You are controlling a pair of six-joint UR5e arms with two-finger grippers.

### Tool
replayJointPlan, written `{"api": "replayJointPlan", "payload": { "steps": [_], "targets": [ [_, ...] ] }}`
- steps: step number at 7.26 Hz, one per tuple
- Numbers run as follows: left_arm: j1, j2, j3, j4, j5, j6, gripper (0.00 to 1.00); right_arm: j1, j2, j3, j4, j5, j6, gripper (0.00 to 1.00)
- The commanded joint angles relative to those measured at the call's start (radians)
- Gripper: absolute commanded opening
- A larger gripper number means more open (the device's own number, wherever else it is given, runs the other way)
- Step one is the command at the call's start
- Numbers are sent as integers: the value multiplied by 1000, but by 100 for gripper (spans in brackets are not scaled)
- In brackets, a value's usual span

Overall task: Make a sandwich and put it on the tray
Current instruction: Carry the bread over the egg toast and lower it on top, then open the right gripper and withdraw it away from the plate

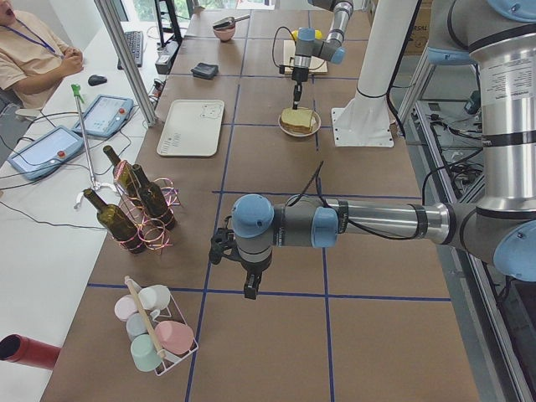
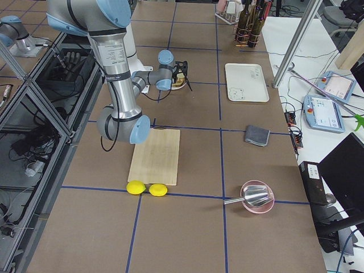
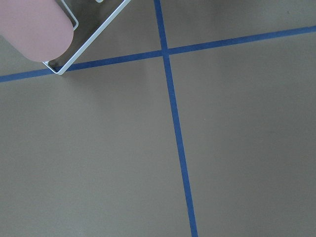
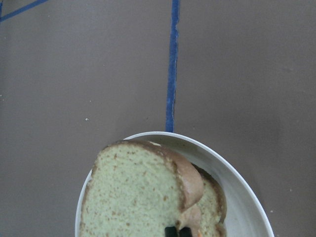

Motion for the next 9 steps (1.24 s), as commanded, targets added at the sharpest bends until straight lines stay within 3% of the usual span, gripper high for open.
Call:
{"api": "replayJointPlan", "payload": {
  "steps": [1,3,4,5,7,9],
  "targets": [
    [0,0,-3,1,0,-1,100,11,-6,22,-16,11,-2,100],
    [0,-2,-18,-1,0,1,100,145,-6,107,-263,151,-20,100],
    [0,-3,-20,-5,0,1,100,214,-11,122,-298,191,-36,100],
    [0,-14,-29,-5,2,1,100,262,-12,120,-358,212,-142,100],
    [0,-69,-41,-4,-11,-12,100,432,-29,114,-521,343,-459,100],
    [0,-135,-41,-71,-12,-9,100,625,-128,109,-577,455,-783,100]
  ]
}}
